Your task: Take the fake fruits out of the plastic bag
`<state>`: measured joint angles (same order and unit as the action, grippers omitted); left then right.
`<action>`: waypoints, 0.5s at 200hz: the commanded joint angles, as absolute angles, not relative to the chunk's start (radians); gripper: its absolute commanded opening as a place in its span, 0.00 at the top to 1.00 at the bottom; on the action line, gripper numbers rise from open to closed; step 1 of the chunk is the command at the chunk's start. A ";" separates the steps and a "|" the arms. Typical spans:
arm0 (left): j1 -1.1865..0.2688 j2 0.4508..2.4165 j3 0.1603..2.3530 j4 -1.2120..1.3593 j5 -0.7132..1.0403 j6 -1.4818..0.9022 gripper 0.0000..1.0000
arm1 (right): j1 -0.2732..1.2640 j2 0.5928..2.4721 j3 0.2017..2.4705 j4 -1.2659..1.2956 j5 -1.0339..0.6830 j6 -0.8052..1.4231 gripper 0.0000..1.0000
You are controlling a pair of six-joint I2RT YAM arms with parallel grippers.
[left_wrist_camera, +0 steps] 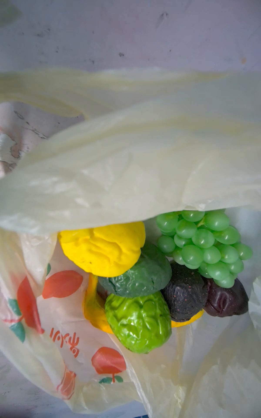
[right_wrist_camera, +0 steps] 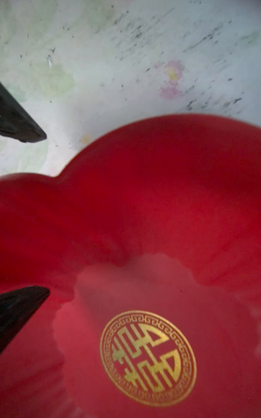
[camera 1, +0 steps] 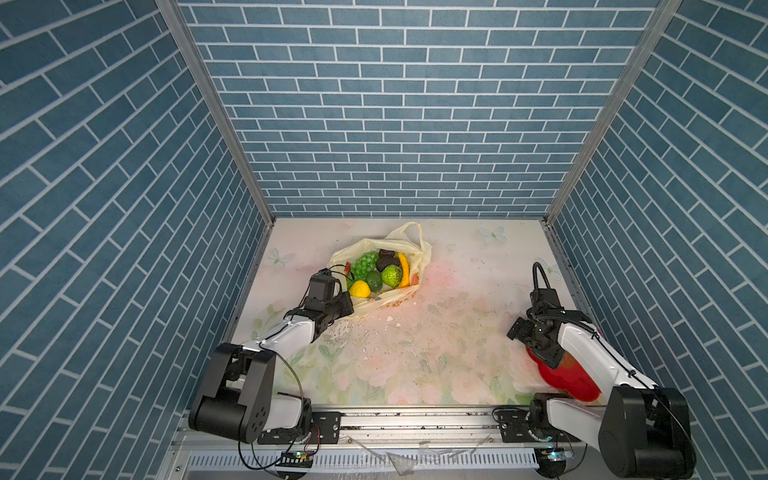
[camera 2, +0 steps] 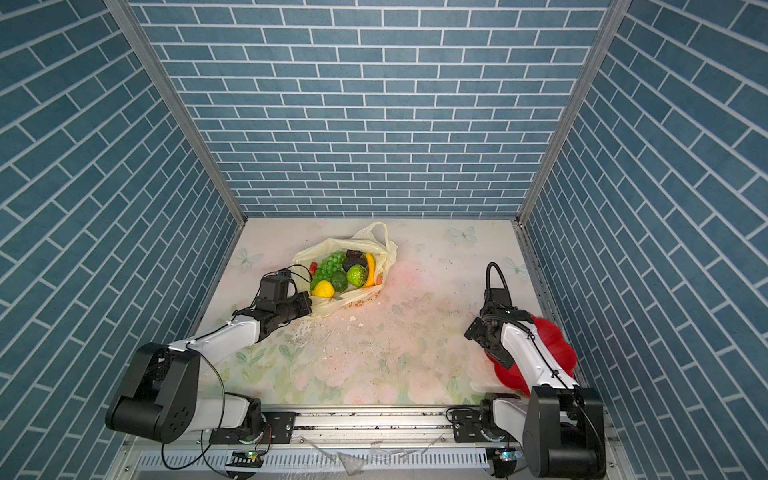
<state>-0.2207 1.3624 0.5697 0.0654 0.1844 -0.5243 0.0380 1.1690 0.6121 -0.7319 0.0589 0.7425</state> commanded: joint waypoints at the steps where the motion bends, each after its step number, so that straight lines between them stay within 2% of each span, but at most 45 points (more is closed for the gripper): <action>1: -0.224 1.375 0.586 0.061 0.181 -0.507 0.98 | 0.034 1.210 0.605 -0.675 0.026 0.727 0.01; 47: -0.225 1.381 0.587 0.062 0.176 -0.505 0.98 | 0.079 1.255 0.656 -0.661 -0.032 0.694 0.01; 100: -0.225 1.377 0.586 0.061 0.166 -0.503 0.98 | 0.265 1.332 0.763 -0.648 -0.024 0.753 0.01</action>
<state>-0.2207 1.3701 0.5697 0.0654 0.1780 -0.5190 0.1986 1.2964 0.7033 -0.6632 -0.0113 0.7109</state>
